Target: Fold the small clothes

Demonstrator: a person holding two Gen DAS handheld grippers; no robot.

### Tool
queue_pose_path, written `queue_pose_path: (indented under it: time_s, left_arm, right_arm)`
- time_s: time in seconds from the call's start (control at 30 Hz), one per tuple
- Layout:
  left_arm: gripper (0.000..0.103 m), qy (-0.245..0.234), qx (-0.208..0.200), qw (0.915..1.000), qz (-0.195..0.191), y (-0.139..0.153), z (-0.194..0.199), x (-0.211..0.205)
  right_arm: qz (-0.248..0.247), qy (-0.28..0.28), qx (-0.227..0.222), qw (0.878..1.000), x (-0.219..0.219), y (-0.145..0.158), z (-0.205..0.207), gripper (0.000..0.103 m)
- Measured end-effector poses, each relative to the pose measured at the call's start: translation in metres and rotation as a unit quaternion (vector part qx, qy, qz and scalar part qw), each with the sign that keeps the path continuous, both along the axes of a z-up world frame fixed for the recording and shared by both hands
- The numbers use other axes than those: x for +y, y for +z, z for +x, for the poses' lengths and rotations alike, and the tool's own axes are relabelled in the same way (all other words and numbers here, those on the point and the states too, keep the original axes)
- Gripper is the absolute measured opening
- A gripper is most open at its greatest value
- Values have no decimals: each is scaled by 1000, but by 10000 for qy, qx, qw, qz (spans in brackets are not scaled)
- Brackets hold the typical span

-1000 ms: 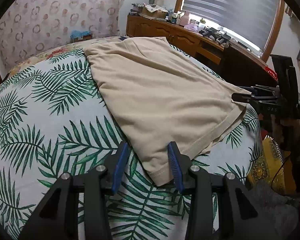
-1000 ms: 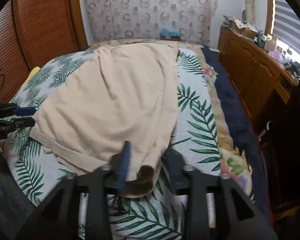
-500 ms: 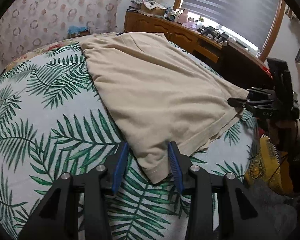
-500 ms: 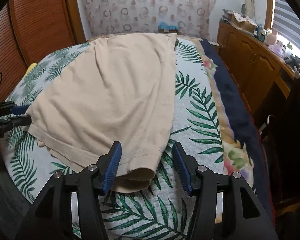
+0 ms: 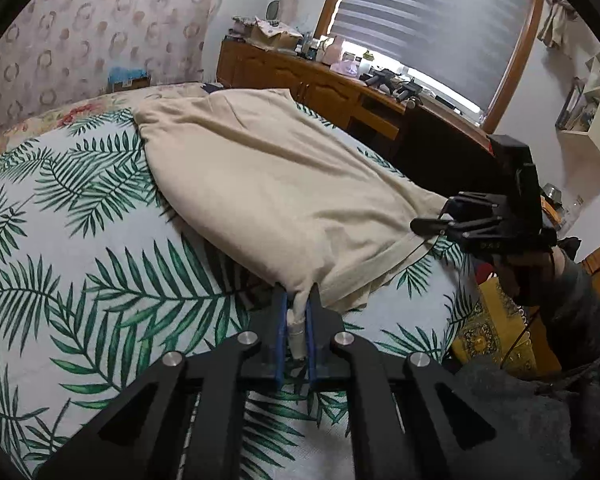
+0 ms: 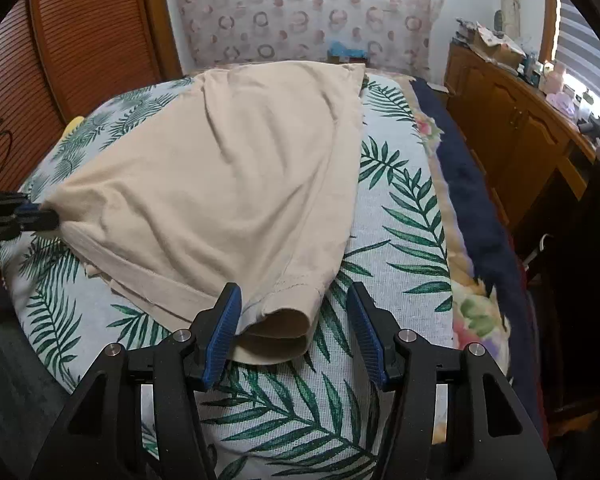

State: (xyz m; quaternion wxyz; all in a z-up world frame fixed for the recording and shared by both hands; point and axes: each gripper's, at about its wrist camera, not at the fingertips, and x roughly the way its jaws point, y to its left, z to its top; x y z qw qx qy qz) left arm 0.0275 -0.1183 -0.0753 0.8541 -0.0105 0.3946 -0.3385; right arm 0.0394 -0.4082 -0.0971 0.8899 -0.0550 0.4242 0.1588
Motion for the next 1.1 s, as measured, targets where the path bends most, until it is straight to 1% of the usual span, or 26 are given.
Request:
queue_pose_path:
  time_s: [0.07,0.1,0.13,0.17,0.2,0.23,0.3,0.37,0.47,0.53,0.57,0.63,0.7,0.8,0.9,1.0,1.1]
  left_arm:
    - [4,-19,-28,10000,-37,2,0,-1]
    - [4,-17,-49,10000,-52,3,1,-1]
    - [3,-4,-73,9999,-89,5,2,-1]
    - [3,14,-105,9999,-137,7,3,-1]
    - [3,47,-143,9996,-222,10,4,1]
    - [3,74,-168,9994,-301,14,5,3]
    - [3,133,-265,9986,-431,24,10,7]
    - [3,198,-349,9976,-559,37,18,11]
    - [3,268,-479,9962,-681,57,41,14]
    - [3,303,-541,9955,-723,68,62,15]
    - [3,343,-560,9953,-717,73,75,16]
    - [3,439,-562,9946,-753,80,105,19]
    - [3,573,-635,9941,-667,83,129,21]
    - [3,783,-599,9935,-577,82,172,23]
    - [3,1016,-519,9926,-407,74,215,25]
    - [4,1188,-433,9917,-218,62,251,26]
    - [8,1353,-239,9905,-72,46,280,27]
  right_arm:
    - [4,69,-34,10000,3,0,-2,54]
    - [46,180,-42,9998,5,0,-4,41]
    - [121,312,-16,9994,8,1,-6,22]
    - [162,387,-2,9991,10,3,-7,11]
    - [224,460,11,9987,11,4,-7,5]
    - [281,482,-16,9984,11,5,-8,4]
    - [484,499,-153,9975,8,12,-9,3]
    - [712,455,-485,9952,2,30,-10,3]
    - [880,408,-834,9918,-3,53,-2,3]
    - [848,441,-1039,9900,-2,65,10,3]
    - [838,415,-1191,9885,-2,74,22,3]
    - [830,429,-1356,9863,3,86,45,3]
    - [795,448,-1488,9847,7,94,64,3]
    - [572,542,-1675,9827,20,104,103,3]
    - [375,574,-1678,9834,32,107,152,2]
    - [308,524,-1549,9861,38,101,202,3]
    - [252,368,-1384,9894,38,86,240,3]
